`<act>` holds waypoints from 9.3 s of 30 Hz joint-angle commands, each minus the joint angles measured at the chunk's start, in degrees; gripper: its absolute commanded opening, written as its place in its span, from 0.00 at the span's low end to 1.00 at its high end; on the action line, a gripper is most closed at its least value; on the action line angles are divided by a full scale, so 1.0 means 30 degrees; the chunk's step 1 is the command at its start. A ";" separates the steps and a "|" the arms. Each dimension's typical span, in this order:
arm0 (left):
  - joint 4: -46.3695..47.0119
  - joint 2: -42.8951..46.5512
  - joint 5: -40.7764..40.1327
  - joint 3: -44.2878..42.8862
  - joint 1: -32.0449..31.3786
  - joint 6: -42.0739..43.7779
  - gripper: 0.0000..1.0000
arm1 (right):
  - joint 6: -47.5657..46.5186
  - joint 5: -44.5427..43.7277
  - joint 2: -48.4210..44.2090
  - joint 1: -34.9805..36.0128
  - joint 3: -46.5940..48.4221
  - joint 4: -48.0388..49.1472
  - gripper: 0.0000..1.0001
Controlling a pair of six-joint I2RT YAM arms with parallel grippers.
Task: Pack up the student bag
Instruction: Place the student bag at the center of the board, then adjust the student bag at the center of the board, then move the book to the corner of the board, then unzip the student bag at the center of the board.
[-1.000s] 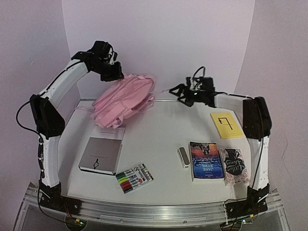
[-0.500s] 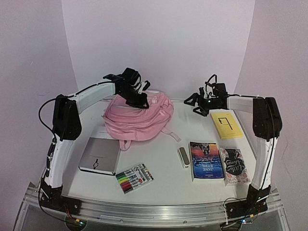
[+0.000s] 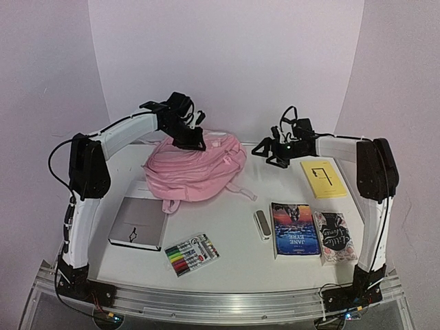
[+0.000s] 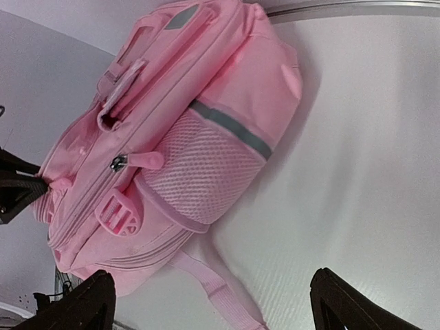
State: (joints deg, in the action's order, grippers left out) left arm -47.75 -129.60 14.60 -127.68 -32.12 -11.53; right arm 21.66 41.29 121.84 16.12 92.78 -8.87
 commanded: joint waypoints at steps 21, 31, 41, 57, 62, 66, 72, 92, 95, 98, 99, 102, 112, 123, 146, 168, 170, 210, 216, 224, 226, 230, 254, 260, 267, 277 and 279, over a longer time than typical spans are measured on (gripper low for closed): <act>0.2462 0.4533 -0.2392 0.4431 0.4926 -0.7463 0.71 | 0.2535 -0.0394 -0.1152 0.1442 -0.1615 -0.0705 0.98; -0.0464 0.0570 -0.2054 0.1863 0.5281 -0.7275 0.58 | 0.3171 0.0006 0.1204 0.3285 -0.0092 -0.0171 0.98; 0.0069 0.0503 -0.0634 0.3598 0.5175 -0.7781 0.37 | 0.3556 0.1185 0.3439 0.3636 0.1762 0.1018 0.90; 0.1732 0.2379 0.3152 0.4007 0.1809 -0.6617 0.00 | 0.3522 0.0398 0.5377 0.1245 0.6658 0.0925 0.75; 0.2138 0.2788 0.3963 0.3533 0.0972 -0.6756 0.00 | 0.2924 0.0017 0.5677 0.0466 0.7711 0.0811 0.81; 0.2628 0.3994 0.2313 0.3970 0.1223 -0.6971 0.06 | 0.2001 -0.0751 0.5175 -0.0060 0.7745 0.0261 0.86; 0.2902 0.5213 0.0473 0.5664 0.2274 -0.8391 0.28 | -0.1256 -0.2096 0.3171 -0.0086 0.7206 -0.1985 0.92; 0.5260 0.9955 -0.1436 1.3548 0.2422 -1.1643 0.63 | -0.8211 -0.7780 0.1593 0.8396 0.8162 -0.6756 0.76; 0.5321 1.0831 -0.1793 1.4350 0.2414 -1.1950 0.62 | -0.7809 -0.8379 0.3198 0.9145 0.9740 -0.6954 0.71; 0.5234 1.1616 -0.2093 1.5103 0.2412 -1.2208 0.62 | -0.7425 -0.9180 0.4890 0.9469 1.1460 -0.7271 0.64; 0.5232 1.1875 -0.2137 1.5319 0.2412 -1.2264 0.62 | -0.7499 -0.9468 0.5300 0.9579 1.1783 -0.7265 0.62; 0.5294 1.2419 -0.2104 1.5897 0.2390 -1.2445 0.61 | -0.7814 -1.0033 0.6227 0.9908 1.2531 -0.7226 0.54; 0.3966 1.2022 -0.3381 1.6269 0.1905 -1.2058 0.66 | -0.9026 -1.2960 0.8494 1.1358 1.3787 -0.7035 0.70; 0.2233 1.0663 -0.5560 1.5534 0.1531 -1.1928 0.70 | -1.0384 -1.7860 0.9357 1.1708 1.3263 -0.7030 0.29; -0.5859 0.3523 -1.0899 1.1260 -0.1234 -1.1409 0.85 | -0.8829 -1.1468 0.4299 0.9275 1.1337 -0.7830 0.00; -0.4235 1.0234 -1.0232 1.5380 0.0637 -1.2375 0.86 | -0.9726 -1.2450 0.7714 1.1330 1.5438 -0.8054 0.45; -0.3736 1.0683 -0.9771 1.5064 0.0623 -1.1953 0.86 | -0.9983 -1.3128 0.8282 1.1331 1.5573 -0.7951 0.42; 1.1318 1.2749 -0.4133 2.1835 0.0870 -0.8048 0.77 | -0.8484 -1.2172 0.7075 1.0428 1.4773 -0.8030 0.00; 1.2752 1.1933 -0.3171 2.2143 0.0659 -0.4710 0.76 | -0.6609 -0.9435 0.6175 0.9980 1.5988 -0.8027 0.00; 1.4469 0.9453 -0.1980 2.1138 0.0650 -0.0838 0.72 | -0.5485 -0.7969 0.5435 0.9361 1.6244 -0.8024 0.00; 1.4520 0.8741 -0.1693 2.0634 0.0658 -0.0612 0.69 | -0.5405 -0.7855 0.5372 0.9294 1.6268 -0.8027 0.00; 1.5559 0.8102 -0.2043 2.0832 0.0700 -0.0899 0.65 | -0.5729 -0.7251 0.5239 0.9302 1.5780 -0.8215 0.09; 1.5088 0.4057 -0.1524 1.7921 0.0627 0.1213 0.49 | -0.5964 -0.5575 0.1807 0.4390 0.9811 -1.0062 0.95; 1.4422 0.3187 -0.0827 1.7152 0.0627 0.1550 0.37 | -0.6059 -0.3878 0.0816 0.1889 0.7148 -1.1132 0.98; 1.4013 0.3892 -0.0230 1.7570 0.0530 0.1153 0.14 | -0.6412 -0.2649 0.1017 0.1450 0.4263 -1.1408 0.98; 1.2757 0.5531 0.0270 1.8048 -0.0479 0.1270 0.00 | -0.4941 -0.1803 0.2361 0.1455 0.3697 -1.0706 0.68; 1.2329 0.5771 0.0411 1.8040 -0.0788 0.1535 0.00 | -0.4360 -0.2108 0.2524 0.1468 0.3580 -1.0377 0.55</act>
State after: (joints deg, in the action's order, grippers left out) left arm -7.88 -117.04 12.90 -73.32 -32.12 -8.79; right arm 4.93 33.64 127.70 20.03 103.68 -42.13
